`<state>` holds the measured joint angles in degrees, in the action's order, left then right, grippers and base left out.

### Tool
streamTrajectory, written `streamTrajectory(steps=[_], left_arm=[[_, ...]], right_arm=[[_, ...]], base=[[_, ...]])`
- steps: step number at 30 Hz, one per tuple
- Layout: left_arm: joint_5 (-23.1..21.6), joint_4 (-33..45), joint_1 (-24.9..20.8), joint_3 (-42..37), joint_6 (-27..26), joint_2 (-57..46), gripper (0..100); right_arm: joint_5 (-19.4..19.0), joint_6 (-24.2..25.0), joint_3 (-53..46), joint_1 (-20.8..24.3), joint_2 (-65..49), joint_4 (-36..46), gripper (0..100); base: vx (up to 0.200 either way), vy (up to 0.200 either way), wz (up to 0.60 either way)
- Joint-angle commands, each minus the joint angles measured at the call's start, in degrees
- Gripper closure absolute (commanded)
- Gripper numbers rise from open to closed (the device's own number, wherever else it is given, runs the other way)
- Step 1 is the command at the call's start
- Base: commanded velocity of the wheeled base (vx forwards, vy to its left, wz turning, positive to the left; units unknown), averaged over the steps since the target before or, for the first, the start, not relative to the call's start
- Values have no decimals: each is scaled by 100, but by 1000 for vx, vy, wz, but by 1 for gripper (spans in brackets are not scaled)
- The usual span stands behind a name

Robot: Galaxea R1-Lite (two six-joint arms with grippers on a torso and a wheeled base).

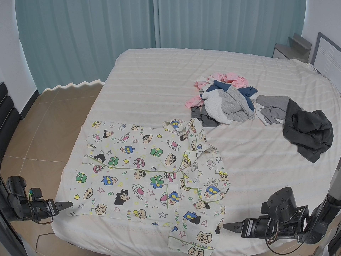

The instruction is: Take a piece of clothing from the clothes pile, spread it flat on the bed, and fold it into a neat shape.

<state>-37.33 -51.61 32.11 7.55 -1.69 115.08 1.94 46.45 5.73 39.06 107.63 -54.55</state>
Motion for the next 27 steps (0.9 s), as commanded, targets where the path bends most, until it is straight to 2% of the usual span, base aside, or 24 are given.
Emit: streamTrajectory(steps=[1,15,27], left_arm=[[-3,2,15,1,2,-21,0],[-20,2,23,28,11,-12,0],[-266,-138,76,1,213,-12,0]], right_arm=[[-9,14,-2,5,-49,-3,0],[-9,22,-2,14,-49,-3,0],[-9,31,33,23,-58,-12,0]], base=[[0,200,0],[0,200,0],[0,0,0]])
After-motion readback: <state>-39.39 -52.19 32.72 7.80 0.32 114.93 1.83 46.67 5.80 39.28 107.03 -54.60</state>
